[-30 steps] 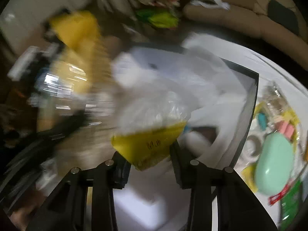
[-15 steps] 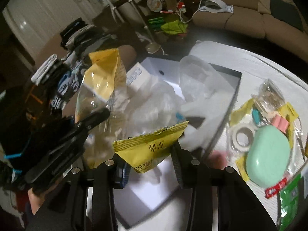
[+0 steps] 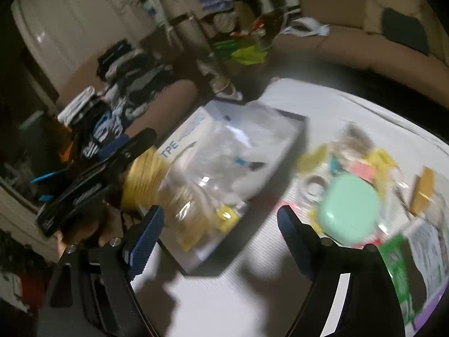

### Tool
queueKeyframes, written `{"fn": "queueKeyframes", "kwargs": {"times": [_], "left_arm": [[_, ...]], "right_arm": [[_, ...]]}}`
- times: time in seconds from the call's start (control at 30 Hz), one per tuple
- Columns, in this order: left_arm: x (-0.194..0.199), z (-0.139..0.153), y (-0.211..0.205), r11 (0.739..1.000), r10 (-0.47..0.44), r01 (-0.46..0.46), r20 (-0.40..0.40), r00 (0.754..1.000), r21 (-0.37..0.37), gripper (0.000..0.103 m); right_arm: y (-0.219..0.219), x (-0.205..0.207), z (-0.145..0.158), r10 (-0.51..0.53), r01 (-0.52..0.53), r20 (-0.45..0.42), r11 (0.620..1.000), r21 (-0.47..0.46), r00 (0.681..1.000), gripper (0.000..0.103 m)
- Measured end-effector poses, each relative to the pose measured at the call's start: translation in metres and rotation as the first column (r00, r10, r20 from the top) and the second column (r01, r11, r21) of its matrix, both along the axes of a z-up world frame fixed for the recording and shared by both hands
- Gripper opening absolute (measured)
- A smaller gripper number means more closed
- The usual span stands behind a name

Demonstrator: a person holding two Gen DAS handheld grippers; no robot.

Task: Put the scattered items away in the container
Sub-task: 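Carry the yellow mould bag into the black box with left while right carries the lemon packet in, then grasp the small red candy packet from the table with the left gripper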

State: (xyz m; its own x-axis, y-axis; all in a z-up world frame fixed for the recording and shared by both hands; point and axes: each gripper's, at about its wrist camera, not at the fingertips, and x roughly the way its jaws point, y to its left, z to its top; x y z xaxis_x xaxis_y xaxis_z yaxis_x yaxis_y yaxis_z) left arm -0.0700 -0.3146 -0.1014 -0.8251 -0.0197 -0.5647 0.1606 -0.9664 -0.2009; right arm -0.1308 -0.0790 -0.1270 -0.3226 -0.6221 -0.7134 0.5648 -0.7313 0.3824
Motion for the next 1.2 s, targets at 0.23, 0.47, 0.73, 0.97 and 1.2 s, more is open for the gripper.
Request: {"fn": "queueKeyframes", "kwargs": {"times": [0.23,0.47,0.73,0.97,1.2], "left_arm": [[-0.016,-0.014,0.051,0.996,-0.07,0.074,0.067,0.995,-0.052,0.103],[-0.021,-0.019,0.122,0.977,-0.208,0.21,0.062,0.976,-0.031,0.103],[-0.028,-0.066,0.192,0.969,-0.246,0.241,0.238,0.94,0.05,0.102],[-0.041,-0.118,0.23,0.945,-0.323,0.319,0.371,0.871,0.073,0.073],[-0.06,-0.192,0.254,0.941,-0.311,0.335,0.526,0.791,0.053,0.041]], "right_arm": [[0.126,0.026,0.011,-0.159,0.175,0.115,0.974,-0.146,0.981,0.086],[0.211,0.054,-0.015,-0.281,0.298,0.132,0.945,-0.134,0.951,0.086],[0.247,0.057,-0.064,-0.416,0.407,0.086,0.908,0.098,0.905,0.086],[0.248,0.068,-0.094,-0.416,0.414,-0.061,0.855,0.313,0.907,0.086],[0.233,0.06,-0.126,-0.342,0.327,-0.04,0.852,0.409,0.939,0.086]]}}
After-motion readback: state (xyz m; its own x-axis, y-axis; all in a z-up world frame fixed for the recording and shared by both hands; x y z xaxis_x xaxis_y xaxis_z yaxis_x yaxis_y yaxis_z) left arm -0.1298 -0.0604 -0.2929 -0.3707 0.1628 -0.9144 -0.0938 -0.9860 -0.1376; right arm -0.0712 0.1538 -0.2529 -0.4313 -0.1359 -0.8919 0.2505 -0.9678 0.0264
